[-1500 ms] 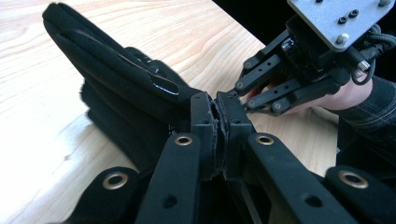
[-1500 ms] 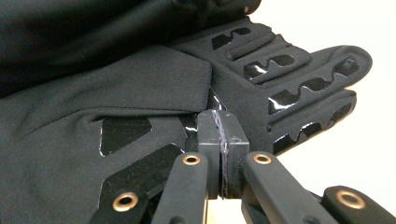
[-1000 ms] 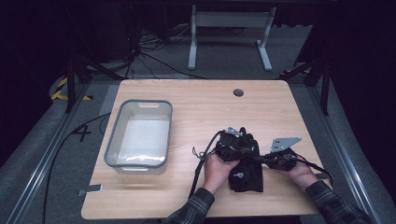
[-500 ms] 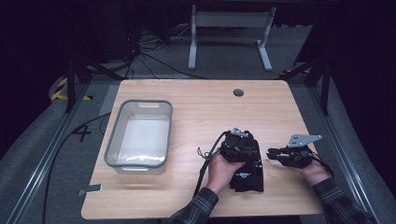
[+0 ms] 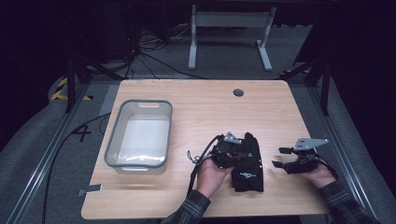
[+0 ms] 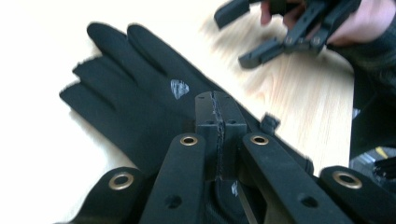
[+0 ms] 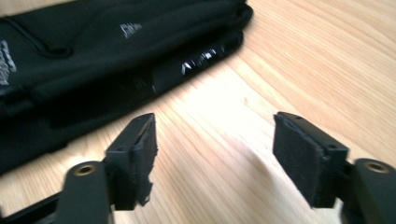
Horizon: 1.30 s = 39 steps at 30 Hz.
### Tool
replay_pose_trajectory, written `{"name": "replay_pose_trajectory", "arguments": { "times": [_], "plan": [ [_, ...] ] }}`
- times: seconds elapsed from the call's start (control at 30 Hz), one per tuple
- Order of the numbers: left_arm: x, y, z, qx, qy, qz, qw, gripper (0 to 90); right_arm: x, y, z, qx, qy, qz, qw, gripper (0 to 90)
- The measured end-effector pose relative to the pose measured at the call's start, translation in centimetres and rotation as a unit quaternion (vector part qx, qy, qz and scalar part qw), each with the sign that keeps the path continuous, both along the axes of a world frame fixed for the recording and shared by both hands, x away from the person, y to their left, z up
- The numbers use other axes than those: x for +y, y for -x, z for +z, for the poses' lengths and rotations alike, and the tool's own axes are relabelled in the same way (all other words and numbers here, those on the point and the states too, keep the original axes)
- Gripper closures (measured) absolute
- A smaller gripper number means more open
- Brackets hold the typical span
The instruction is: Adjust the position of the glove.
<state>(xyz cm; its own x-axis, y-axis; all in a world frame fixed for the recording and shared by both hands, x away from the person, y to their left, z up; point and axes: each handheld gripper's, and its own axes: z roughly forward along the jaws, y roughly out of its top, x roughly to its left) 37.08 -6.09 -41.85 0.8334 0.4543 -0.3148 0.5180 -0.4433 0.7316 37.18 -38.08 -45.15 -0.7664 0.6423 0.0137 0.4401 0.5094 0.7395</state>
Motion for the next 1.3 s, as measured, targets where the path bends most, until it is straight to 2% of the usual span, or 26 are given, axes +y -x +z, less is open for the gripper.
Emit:
{"name": "replay_pose_trajectory", "arguments": {
  "times": [0.03, 0.1, 0.23, 0.4, 0.53, 0.63, 0.73, 1.03, 1.3],
  "plan": [
    [0.0, 0.5, -0.4, 0.004, -0.002, -0.007, 1.0000, 89.7, -0.5, 0.3, -0.1, -0.001, 0.001, -0.009, 1.0000, 25.5],
    [-0.1, 0.8, -0.6, 0.004, -0.005, -0.011, 0.9999, 89.7, -0.7, 0.3, -0.2, 0.000, 0.001, -0.013, 0.9999, 23.8],
    [-1.3, 1.5, -1.2, 0.006, -0.013, -0.034, 0.9993, 89.7, -1.4, 0.7, -0.5, -0.005, 0.004, -0.026, 0.9996, 17.4],
    [-3.5, 2.4, -1.7, 0.008, -0.019, -0.068, 0.9975, 89.7, -1.7, 0.6, -0.7, -0.008, 0.001, -0.037, 0.9993, 16.3],
    [-5.0, 2.7, -2.4, 0.013, -0.027, -0.086, 0.9959, 89.7, -1.6, 0.5, -0.9, -0.008, 0.009, -0.037, 0.9992, 16.2],
    [-5.9, 2.8, -3.0, 0.017, -0.040, -0.097, 0.9943, 89.7, -1.6, 0.5, -0.9, -0.008, 0.010, -0.038, 0.9992, 16.1],
    [-6.6, 2.9, -3.6, 0.017, -0.063, -0.098, 0.9931, 89.7, -1.6, 0.4, -0.9, -0.009, 0.011, -0.037, 0.9992, 15.9],
    [-6.3, 2.9, -3.6, 0.020, -0.076, -0.095, 0.9924, 89.8, -1.5, 0.4, -1.1, -0.010, 0.016, -0.034, 0.9992, 15.4],
    [-4.5, 2.7, -3.2, 0.021, -0.096, -0.081, 0.9919, 89.8, -1.4, 0.4, -1.4, -0.008, 0.021, -0.036, 0.9991, 14.8]
  ]
}}
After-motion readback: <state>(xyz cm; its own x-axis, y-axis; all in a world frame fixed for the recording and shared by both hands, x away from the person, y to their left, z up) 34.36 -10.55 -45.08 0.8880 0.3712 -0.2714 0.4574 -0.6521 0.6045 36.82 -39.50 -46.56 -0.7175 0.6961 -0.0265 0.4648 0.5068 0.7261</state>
